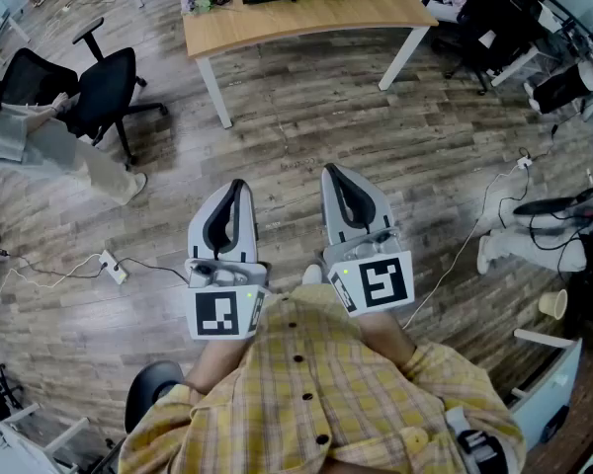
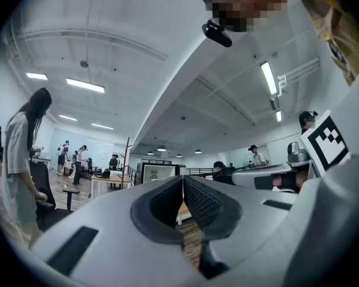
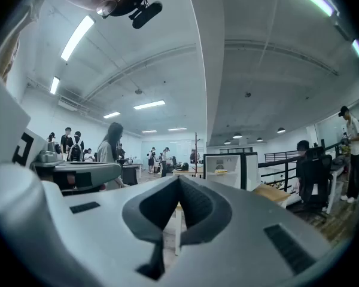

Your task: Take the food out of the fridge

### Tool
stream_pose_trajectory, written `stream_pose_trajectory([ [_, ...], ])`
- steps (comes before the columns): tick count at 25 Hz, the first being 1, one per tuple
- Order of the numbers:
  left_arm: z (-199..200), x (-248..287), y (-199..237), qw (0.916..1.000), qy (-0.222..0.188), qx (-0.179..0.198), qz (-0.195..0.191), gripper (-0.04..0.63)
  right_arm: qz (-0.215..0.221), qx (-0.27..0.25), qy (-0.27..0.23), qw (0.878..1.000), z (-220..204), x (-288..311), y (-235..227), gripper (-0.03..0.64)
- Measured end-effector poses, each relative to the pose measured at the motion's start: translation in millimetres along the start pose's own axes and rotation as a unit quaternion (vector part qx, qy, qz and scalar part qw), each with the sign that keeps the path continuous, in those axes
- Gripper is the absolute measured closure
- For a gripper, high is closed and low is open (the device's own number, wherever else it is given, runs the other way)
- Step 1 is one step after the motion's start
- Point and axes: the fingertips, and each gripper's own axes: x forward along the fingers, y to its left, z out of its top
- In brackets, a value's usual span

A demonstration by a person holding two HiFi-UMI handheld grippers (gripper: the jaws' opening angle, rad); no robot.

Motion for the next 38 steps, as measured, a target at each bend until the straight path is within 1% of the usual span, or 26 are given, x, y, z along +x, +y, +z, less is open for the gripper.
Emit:
stream_pose_trajectory([
  [8,3.4,12.4,-27.4,0.9999,-0.002,0.008,0.011,0.581,0.013,0.001,-0.006,1.0,0.5,-13.4,-22.4,0.611],
  [13,1.7,24.2,-46.5,0.9997,0.0,0.018,0.016,0.581,0.013,0.008,-0.01,1.0,-5.7,-18.4,-46.5,0.611],
  [19,-4.9,42.9,-80.1,0.9995,0.006,0.027,0.015,0.584,0.025,0.013,-0.007,1.0,-13.0,-32.8,-78.0,0.61],
  [24,-12.7,46.6,-104.2,0.9992,0.014,0.037,0.007,0.584,0.011,0.029,-0.013,0.999,-19.0,-41.3,-105.4,0.609],
  [27,-18.0,48.9,-104.6,0.9989,0.02,0.043,0.004,0.584,0.008,0.034,-0.011,0.999,-25.0,-37.6,-107.8,0.611],
  [31,-27.7,62.5,-96.6,0.9988,0.018,0.045,0.004,0.584,0.007,0.028,-0.004,1.0,-34.5,-24.9,-111.5,0.609],
  [34,-37.3,80.9,-85.2,0.9991,0.019,0.036,0.006,0.584,0.007,0.023,0.003,1.0,-40.9,-8.6,-118.9,0.609],
  [38,-45.3,112.2,-66.0,0.9996,0.02,0.021,0.004,0.584,0.003,0.012,0.006,1.0,-39.5,22.6,-130.2,0.61],
])
